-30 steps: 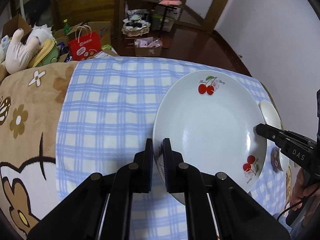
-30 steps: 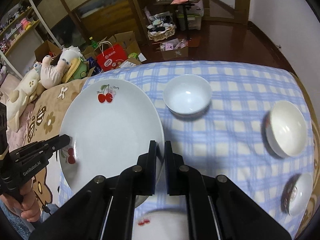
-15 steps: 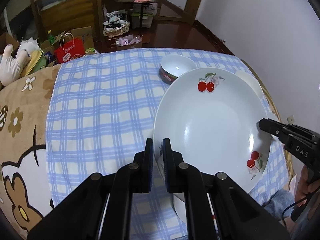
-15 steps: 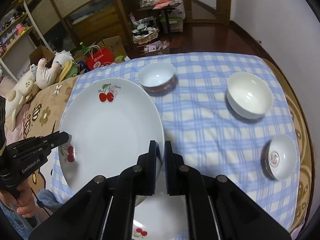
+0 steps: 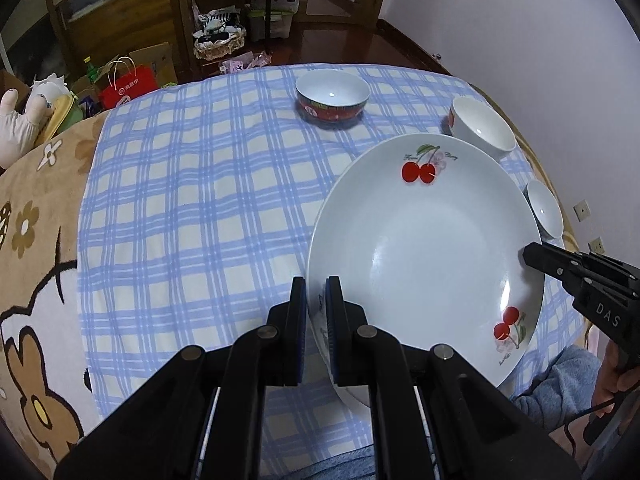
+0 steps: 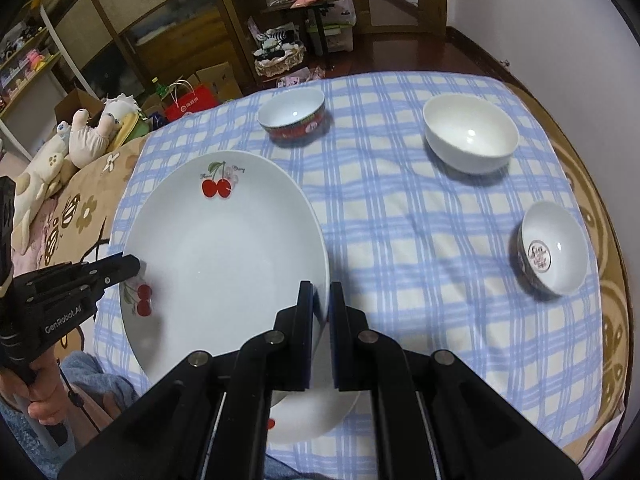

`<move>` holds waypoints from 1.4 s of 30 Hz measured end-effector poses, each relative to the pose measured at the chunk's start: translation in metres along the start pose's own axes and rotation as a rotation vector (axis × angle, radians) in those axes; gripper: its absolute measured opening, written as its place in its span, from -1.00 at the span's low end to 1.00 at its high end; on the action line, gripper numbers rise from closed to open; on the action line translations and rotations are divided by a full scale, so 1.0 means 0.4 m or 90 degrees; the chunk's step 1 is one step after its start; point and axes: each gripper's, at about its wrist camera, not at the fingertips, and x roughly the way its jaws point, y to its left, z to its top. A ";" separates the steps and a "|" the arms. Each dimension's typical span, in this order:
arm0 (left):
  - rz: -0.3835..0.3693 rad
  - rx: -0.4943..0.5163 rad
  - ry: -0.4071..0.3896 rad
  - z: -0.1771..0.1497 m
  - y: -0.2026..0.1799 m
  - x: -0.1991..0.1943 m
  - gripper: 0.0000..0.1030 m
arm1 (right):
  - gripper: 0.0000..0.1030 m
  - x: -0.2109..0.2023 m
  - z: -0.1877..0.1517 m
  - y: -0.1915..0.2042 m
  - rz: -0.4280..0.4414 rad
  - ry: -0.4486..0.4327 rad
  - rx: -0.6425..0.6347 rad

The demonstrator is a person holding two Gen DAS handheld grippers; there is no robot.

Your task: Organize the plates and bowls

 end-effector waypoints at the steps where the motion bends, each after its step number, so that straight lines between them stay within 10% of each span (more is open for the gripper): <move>1: -0.002 0.000 0.001 -0.004 -0.001 0.002 -0.82 | -0.84 0.000 -0.007 0.001 -0.002 0.001 -0.001; 42: -0.011 0.061 0.077 -0.104 -0.029 0.211 -0.82 | -0.84 0.180 -0.121 -0.055 -0.048 0.078 0.003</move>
